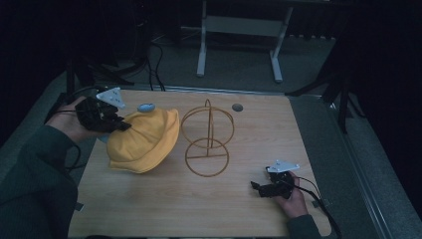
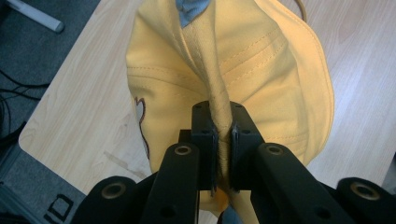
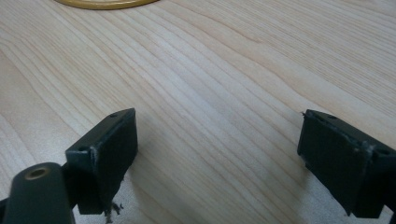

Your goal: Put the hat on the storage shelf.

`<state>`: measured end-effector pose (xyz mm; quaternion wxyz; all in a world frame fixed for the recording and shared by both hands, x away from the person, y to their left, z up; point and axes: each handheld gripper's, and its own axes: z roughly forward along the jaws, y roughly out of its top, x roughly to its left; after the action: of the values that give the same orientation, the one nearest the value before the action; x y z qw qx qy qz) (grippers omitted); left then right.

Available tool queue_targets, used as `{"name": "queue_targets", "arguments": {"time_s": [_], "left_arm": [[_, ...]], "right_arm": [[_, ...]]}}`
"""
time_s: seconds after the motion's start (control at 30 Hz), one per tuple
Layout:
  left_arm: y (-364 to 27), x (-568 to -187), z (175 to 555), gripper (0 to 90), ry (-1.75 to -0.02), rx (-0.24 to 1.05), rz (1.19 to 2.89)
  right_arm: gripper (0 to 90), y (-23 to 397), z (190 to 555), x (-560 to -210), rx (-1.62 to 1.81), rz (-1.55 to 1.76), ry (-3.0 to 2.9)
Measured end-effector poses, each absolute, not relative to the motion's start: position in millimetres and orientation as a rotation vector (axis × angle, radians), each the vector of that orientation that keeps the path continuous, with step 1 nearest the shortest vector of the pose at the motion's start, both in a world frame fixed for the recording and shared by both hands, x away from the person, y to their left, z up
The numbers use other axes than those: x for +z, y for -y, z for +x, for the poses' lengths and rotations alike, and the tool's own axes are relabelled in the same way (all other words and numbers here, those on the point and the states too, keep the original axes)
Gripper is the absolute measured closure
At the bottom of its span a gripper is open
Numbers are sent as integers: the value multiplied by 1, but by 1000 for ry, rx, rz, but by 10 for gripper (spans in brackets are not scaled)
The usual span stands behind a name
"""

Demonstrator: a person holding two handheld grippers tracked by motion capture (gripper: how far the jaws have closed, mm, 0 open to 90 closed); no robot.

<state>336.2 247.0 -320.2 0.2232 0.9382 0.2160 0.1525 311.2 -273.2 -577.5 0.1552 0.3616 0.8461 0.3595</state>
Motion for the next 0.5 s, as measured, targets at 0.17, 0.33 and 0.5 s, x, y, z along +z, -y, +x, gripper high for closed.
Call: {"name": "queue_targets", "arguments": {"time_s": [0.17,0.33,0.5], "left_arm": [[-246,-315,335,838,-585,435,2575],[-242,-308,336,838,-570,454,2560],[-239,-300,338,837,-572,469,2540]], "right_arm": [[119,273,311,-578,1030,1036,-2424],[119,273,311,-578,1030,1035,-2424],[119,273,311,-577,1029,1038,-2425]]}}
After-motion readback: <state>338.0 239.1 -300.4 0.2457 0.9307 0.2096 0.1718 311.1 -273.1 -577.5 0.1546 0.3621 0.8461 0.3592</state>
